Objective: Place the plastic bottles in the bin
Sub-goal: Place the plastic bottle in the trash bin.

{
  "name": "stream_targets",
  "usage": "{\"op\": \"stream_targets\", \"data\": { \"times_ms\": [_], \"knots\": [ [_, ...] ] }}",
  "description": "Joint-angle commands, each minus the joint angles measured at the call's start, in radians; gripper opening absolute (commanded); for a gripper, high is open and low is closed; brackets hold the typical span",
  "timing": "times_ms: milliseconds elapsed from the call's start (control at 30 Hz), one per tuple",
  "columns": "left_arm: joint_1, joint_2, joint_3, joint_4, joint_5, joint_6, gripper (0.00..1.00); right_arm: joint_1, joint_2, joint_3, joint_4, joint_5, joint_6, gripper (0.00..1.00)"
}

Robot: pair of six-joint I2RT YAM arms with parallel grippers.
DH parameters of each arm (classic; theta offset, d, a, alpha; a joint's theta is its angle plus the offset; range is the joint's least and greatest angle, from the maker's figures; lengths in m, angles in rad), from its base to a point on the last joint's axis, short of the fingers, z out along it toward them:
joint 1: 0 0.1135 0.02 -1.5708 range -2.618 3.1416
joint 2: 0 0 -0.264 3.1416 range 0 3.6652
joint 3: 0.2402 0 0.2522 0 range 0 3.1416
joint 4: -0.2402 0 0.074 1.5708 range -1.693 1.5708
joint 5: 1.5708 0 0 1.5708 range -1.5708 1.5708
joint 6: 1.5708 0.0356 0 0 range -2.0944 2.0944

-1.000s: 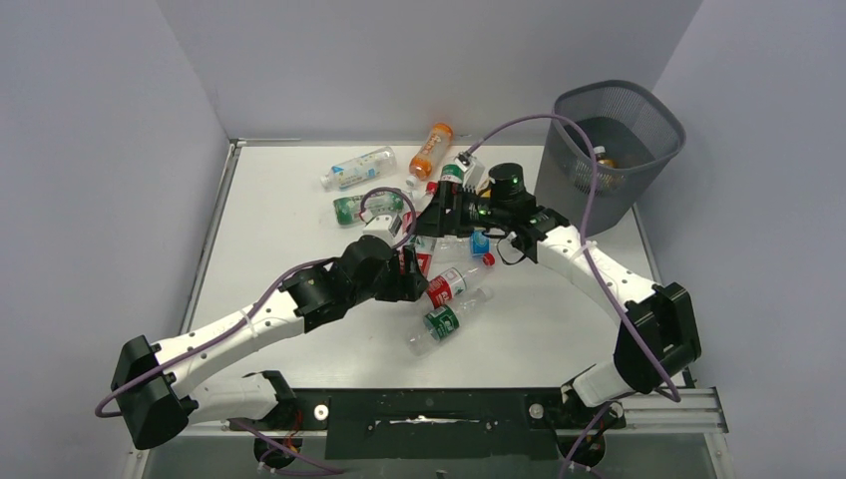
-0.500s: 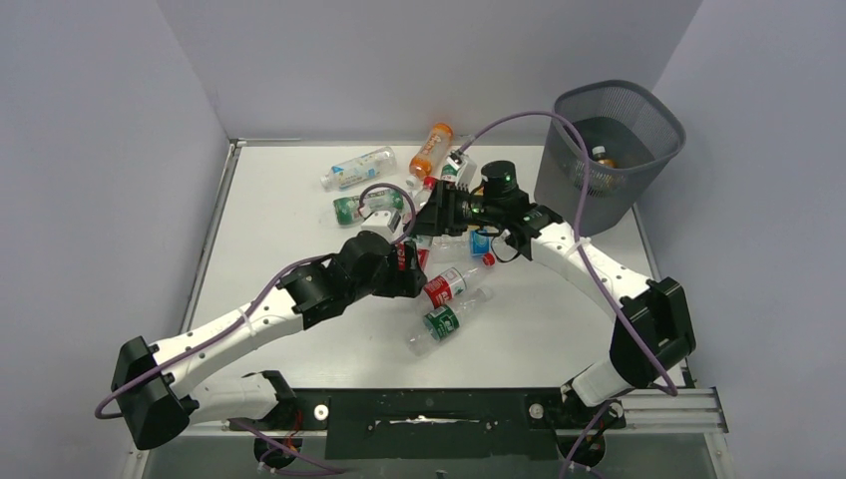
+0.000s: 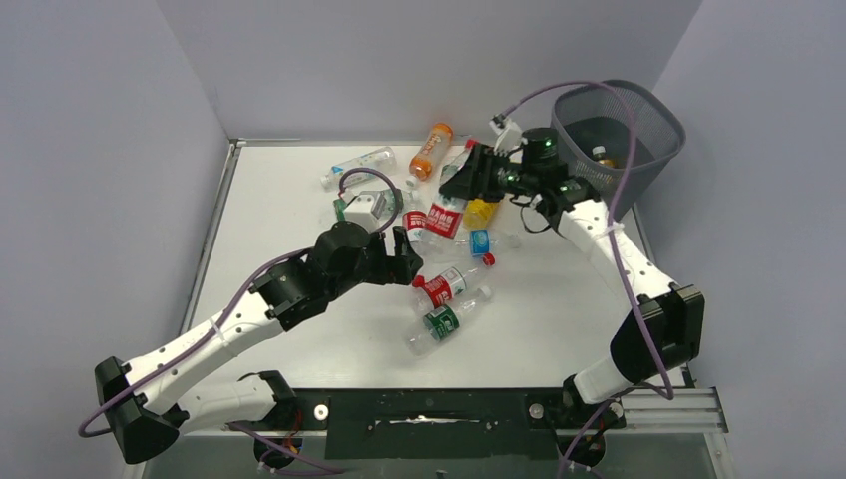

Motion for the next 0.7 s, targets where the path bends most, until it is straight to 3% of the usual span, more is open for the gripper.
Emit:
{"op": "stream_targets", "data": {
  "times_ms": [0,333,667],
  "knots": [
    [0.009,-0.046,0.052,0.004,-0.023,0.026,0.82,-0.146,-0.046,0.184,-0.1,0.015,-0.094,0.46],
    [0.016,-0.057,0.016,0.01,-0.022,0.017,0.82,-0.547,-0.006,0.46,-0.123,-0.054,-0.045,0.47],
    [0.022,-0.072,-0.019,0.028,-0.014,0.014,0.82,-0.789,0.051,0.532,-0.038,-0.049,0.026,0.49]
  ]
}}
